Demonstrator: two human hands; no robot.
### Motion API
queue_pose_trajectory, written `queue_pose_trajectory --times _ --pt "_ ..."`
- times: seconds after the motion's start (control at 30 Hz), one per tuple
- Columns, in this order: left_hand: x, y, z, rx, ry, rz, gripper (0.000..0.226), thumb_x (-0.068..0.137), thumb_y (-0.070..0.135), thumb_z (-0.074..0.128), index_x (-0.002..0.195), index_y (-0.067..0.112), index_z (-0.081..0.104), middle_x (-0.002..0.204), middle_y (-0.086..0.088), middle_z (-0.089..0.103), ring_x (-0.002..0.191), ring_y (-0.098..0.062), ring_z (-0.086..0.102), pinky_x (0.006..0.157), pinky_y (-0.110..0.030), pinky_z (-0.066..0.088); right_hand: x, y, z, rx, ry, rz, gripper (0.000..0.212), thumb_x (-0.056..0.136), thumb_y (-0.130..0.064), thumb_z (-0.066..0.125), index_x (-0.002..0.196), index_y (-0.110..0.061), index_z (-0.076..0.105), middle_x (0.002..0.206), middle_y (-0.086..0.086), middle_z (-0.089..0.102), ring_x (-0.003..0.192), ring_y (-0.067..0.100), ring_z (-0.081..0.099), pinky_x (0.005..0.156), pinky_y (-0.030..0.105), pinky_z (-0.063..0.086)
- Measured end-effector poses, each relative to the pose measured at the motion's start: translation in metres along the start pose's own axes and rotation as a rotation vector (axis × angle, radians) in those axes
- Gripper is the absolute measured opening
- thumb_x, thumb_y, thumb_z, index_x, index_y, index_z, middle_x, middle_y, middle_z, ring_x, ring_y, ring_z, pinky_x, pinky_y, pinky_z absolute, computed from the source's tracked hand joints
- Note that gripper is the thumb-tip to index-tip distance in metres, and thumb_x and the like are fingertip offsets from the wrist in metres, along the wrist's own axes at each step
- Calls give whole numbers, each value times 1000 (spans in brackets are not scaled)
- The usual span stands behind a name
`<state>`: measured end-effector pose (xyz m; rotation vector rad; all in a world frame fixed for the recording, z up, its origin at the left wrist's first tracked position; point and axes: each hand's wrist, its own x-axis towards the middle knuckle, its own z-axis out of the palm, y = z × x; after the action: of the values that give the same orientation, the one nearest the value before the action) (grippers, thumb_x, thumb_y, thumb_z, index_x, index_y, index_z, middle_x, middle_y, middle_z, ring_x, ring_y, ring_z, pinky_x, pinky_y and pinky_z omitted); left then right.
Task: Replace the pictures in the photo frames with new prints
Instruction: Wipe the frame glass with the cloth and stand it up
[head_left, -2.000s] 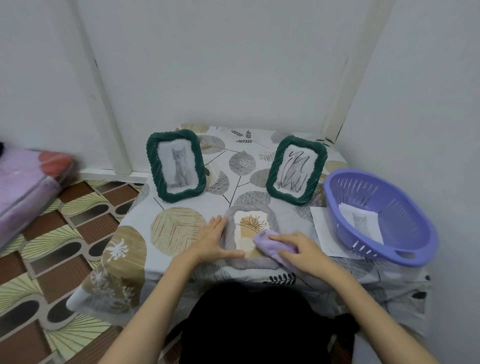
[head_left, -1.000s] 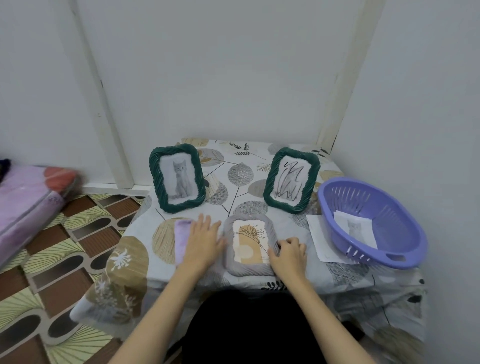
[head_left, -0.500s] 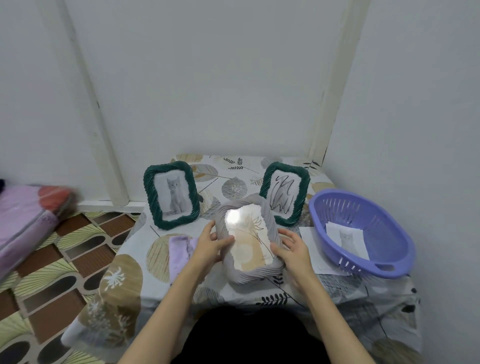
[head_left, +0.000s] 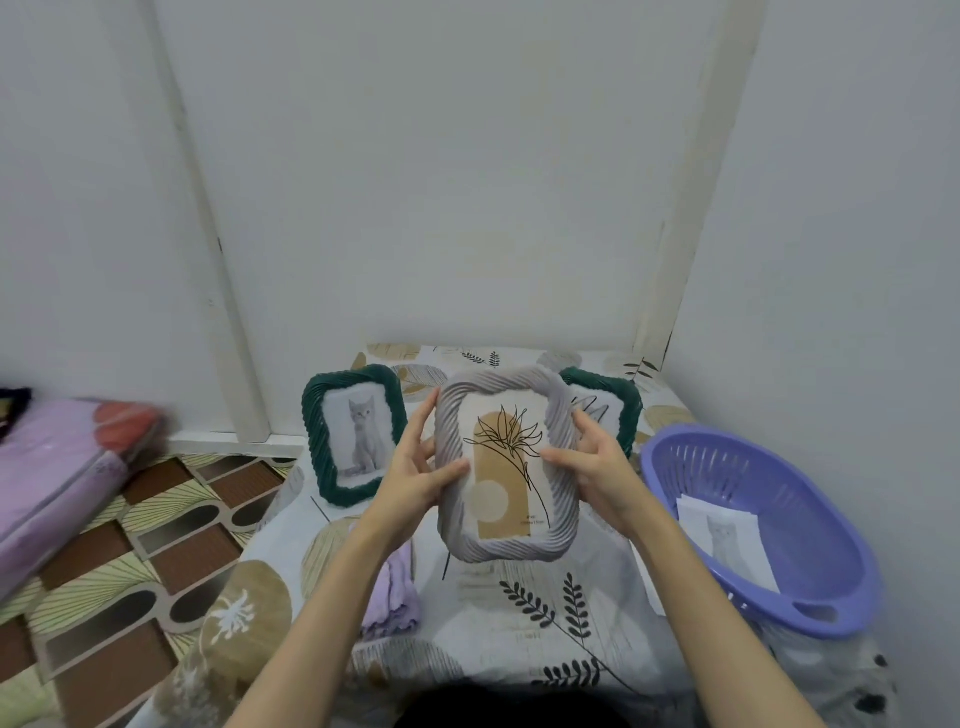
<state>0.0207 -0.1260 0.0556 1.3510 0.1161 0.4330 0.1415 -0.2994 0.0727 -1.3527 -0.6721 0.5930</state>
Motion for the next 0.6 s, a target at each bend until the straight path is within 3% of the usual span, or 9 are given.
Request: queue_pose_trajectory --times 0.07,0.17,0.27,0.4,0.47,0.53,0.6 --pt "9 -3 -8 0 6 6 79 81 -5 59 134 47 31 122 -14 61 106 -28 64 72 -37 58 16 0 2 14 -11 3 60 75 -23 72 130 -28 47 102 32 50 93 30 52 88 54 45" --pt "27 -10 -21 48 37 49 78 81 -5 60 131 48 32 123 -13 61 108 -26 63 79 -38 57 43 4 6 50 6 36 50 83 -47 57 128 -29 49 106 16 52 94 24 50 84 41 45" --pt "54 -19 -32 228 107 125 83 83 -10 56 130 53 27 131 -7 53 110 -16 61 87 -33 54 79 16 2 83 2 88 48 85 -53 43 125 -29 51 124 18 55 116 27 51 102 52 40" --pt "93 -37 -43 398 179 164 93 82 -15 51 135 54 19 145 2 39 114 -11 57 91 -38 53 126 25 -2 42 15 199 43 81 -61 39 109 -34 57 127 19 55 115 28 53 101 49 40" --pt "108 -47 -48 401 203 139 93 83 -13 52 136 56 17 141 4 44 109 -12 60 89 -42 54 149 31 -5 6 43 233 57 74 -69 44 114 -30 58 130 19 53 120 33 50 103 51 37" --pt "123 -57 -52 415 233 118 94 84 -11 53 132 61 17 136 7 48 104 -15 62 88 -44 54 169 35 -6 -48 114 277 84 62 -76 51 122 -17 55 127 20 55 119 36 50 104 52 37" --pt "136 -64 -54 426 244 126 96 83 -11 54 129 65 18 143 8 41 116 -19 56 95 -47 50 184 40 -6 -59 164 312 102 50 -81 57 124 -10 53 120 14 60 112 31 54 103 49 38"
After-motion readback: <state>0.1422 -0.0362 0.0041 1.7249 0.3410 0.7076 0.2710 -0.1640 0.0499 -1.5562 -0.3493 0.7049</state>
